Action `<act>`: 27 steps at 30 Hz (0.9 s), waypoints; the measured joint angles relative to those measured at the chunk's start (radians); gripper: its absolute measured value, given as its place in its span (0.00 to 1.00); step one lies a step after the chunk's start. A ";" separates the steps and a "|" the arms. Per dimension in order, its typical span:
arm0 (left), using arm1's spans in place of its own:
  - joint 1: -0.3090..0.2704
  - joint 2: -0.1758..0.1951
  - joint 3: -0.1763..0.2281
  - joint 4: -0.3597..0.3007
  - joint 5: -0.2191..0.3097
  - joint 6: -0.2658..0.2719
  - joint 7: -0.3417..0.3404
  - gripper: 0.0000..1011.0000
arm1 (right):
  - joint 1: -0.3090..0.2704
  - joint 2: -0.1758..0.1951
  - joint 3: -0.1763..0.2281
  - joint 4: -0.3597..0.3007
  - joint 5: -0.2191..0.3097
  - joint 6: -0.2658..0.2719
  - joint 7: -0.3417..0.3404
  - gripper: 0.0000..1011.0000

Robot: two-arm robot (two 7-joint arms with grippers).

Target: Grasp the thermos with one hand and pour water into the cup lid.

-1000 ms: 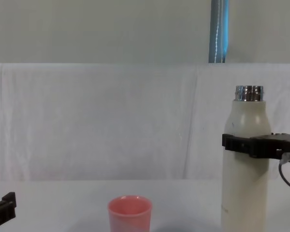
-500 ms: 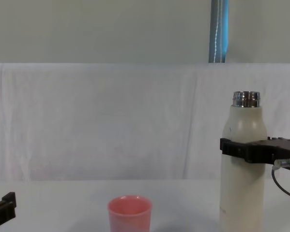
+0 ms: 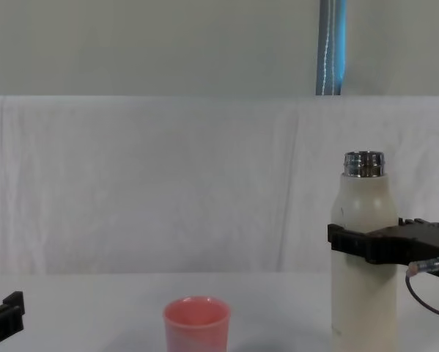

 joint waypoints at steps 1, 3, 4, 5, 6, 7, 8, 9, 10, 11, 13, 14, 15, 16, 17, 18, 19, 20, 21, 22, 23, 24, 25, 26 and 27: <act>0.000 0.000 0.000 0.000 0.000 0.000 0.000 0.99 | -0.001 -0.002 0.001 0.001 0.000 0.000 0.000 0.95; 0.000 0.000 0.000 0.000 0.000 0.000 0.000 0.99 | -0.001 -0.005 0.002 0.003 0.001 0.000 0.001 0.95; 0.000 0.000 0.000 0.000 0.000 0.000 0.000 0.99 | -0.001 -0.006 0.002 0.003 0.001 0.000 0.001 0.95; 0.000 0.000 0.000 0.000 0.000 0.000 0.000 0.99 | -0.001 -0.007 0.002 0.004 0.001 0.000 0.001 0.95; 0.000 0.000 0.000 0.000 0.000 0.000 0.000 0.99 | -0.001 -0.007 0.002 0.004 0.001 0.000 0.002 0.95; 0.000 0.000 0.000 0.000 0.000 0.000 0.000 0.99 | 0.000 -0.009 0.003 0.005 0.001 0.000 0.002 0.95; 0.000 0.000 0.000 0.000 0.000 0.000 0.000 0.99 | 0.000 -0.010 0.003 0.005 0.001 0.001 0.002 0.95; 0.000 0.000 0.000 0.000 0.000 0.000 0.000 0.99 | 0.000 -0.010 0.003 0.005 0.001 0.001 0.002 0.95; 0.000 0.000 0.000 0.000 0.000 0.000 0.000 0.99 | 0.000 -0.011 0.004 0.005 0.001 0.002 0.003 0.95; 0.000 0.000 0.000 0.000 0.000 0.000 0.000 0.99 | 0.001 -0.012 0.004 0.005 0.001 0.002 0.003 0.95; 0.000 0.000 0.000 0.000 0.000 0.000 0.000 0.99 | 0.001 -0.014 0.005 0.005 0.002 0.006 0.003 0.95; 0.000 0.000 0.000 0.000 0.000 0.000 0.000 0.99 | 0.002 -0.014 0.005 0.005 0.002 0.007 0.003 0.95; 0.000 0.000 0.000 0.000 0.000 0.000 0.000 0.99 | 0.002 -0.015 0.005 0.005 0.003 0.010 0.003 0.95; 0.000 0.000 0.000 0.000 0.000 0.000 0.000 0.99 | 0.003 -0.015 0.005 0.005 0.003 0.015 0.003 0.95; 0.000 0.000 0.000 0.000 0.000 0.000 0.000 0.99 | 0.003 -0.015 0.005 0.005 0.003 0.015 0.003 0.95; 0.000 0.000 0.000 0.000 0.000 0.000 0.000 0.99 | 0.004 -0.015 0.005 0.005 0.003 0.021 0.003 0.95; 0.000 0.000 0.000 0.000 0.000 0.000 0.000 0.99 | 0.004 -0.016 0.005 0.005 0.003 0.024 0.003 0.95; 0.000 0.000 0.000 0.000 0.000 0.000 0.000 0.99 | 0.005 -0.017 0.006 0.005 0.004 0.029 0.003 0.95; 0.000 0.000 0.000 0.000 0.000 0.000 0.000 0.99 | 0.005 -0.017 0.007 0.005 0.006 0.033 0.003 0.95; 0.000 0.000 0.000 0.000 0.000 0.000 0.000 0.99 | 0.005 -0.017 0.007 0.005 0.007 0.034 0.003 0.95; 0.000 0.000 0.000 0.000 0.000 0.000 0.000 0.99 | 0.005 -0.018 0.008 0.005 0.009 0.038 0.004 0.95; 0.000 0.000 0.000 0.000 0.000 0.000 0.000 0.99 | 0.005 -0.018 0.008 0.005 0.010 0.039 0.004 0.95; 0.000 0.000 0.000 0.000 0.000 0.000 0.000 0.99 | 0.005 -0.018 0.009 0.004 0.011 0.042 0.004 0.95; 0.000 0.000 0.000 0.000 0.000 0.000 0.000 0.99 | 0.005 -0.019 0.009 0.003 0.011 0.043 0.004 0.95; 0.000 0.000 0.000 0.000 0.000 0.000 0.000 0.99 | 0.005 -0.019 0.009 0.002 0.012 0.044 0.004 0.95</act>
